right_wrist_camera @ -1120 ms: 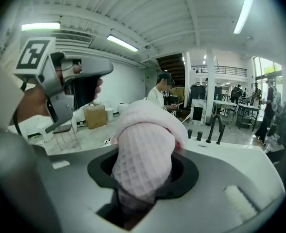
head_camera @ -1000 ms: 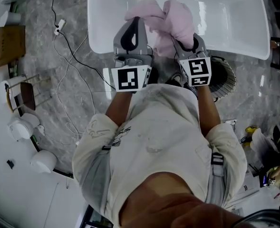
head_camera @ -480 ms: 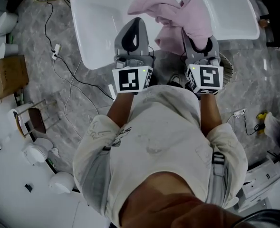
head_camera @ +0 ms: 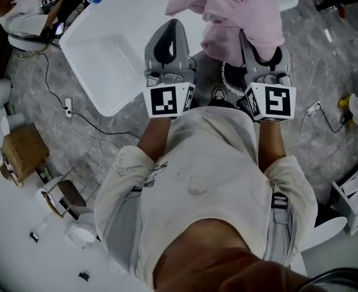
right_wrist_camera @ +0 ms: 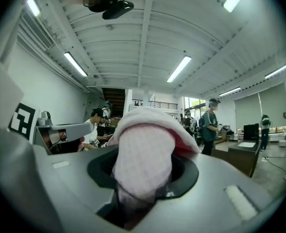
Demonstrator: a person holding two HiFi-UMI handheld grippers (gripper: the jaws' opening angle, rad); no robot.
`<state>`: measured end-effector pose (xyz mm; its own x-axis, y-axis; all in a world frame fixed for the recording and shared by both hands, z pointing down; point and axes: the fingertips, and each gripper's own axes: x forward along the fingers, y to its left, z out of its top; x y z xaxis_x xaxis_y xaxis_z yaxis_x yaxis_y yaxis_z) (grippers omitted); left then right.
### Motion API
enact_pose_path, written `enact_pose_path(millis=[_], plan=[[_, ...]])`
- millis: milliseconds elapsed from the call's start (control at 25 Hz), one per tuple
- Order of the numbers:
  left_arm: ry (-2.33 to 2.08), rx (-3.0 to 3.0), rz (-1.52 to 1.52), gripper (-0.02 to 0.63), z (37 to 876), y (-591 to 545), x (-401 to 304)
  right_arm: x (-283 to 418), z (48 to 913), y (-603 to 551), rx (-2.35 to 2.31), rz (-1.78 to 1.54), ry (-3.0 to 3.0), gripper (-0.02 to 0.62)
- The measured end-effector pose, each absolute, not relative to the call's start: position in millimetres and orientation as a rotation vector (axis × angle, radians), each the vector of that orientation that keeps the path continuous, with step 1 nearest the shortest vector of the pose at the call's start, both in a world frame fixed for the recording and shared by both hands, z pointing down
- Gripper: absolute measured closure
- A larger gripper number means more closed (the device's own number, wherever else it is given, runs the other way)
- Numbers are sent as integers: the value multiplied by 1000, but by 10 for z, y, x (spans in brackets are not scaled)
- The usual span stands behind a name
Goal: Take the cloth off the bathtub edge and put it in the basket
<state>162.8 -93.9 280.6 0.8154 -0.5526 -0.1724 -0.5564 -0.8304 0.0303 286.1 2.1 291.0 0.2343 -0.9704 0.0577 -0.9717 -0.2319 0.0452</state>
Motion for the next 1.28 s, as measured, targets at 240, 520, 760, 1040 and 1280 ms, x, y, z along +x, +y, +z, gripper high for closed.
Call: enact_pose_path(millis=[240,520,760,1040,1280], plan=[[659,-3068,279,606,2855,-582,2292,3359,2915,633,2571,36,-1662,433],[399,-3141,294,606,2865,22,2921,3734,2951,1459,2694,73,-1419,431],[261,-3171,293,606,2844,337,3207,3872,3006,1852,2752,114,-1292,431],[216,-3173,289,606,2892,619,3365,3972,3309,2158,2771,195,-1251,431],[223,-3169,269,606,2913,690,3357,4012,3844,2161,2747,361,-1247,431]])
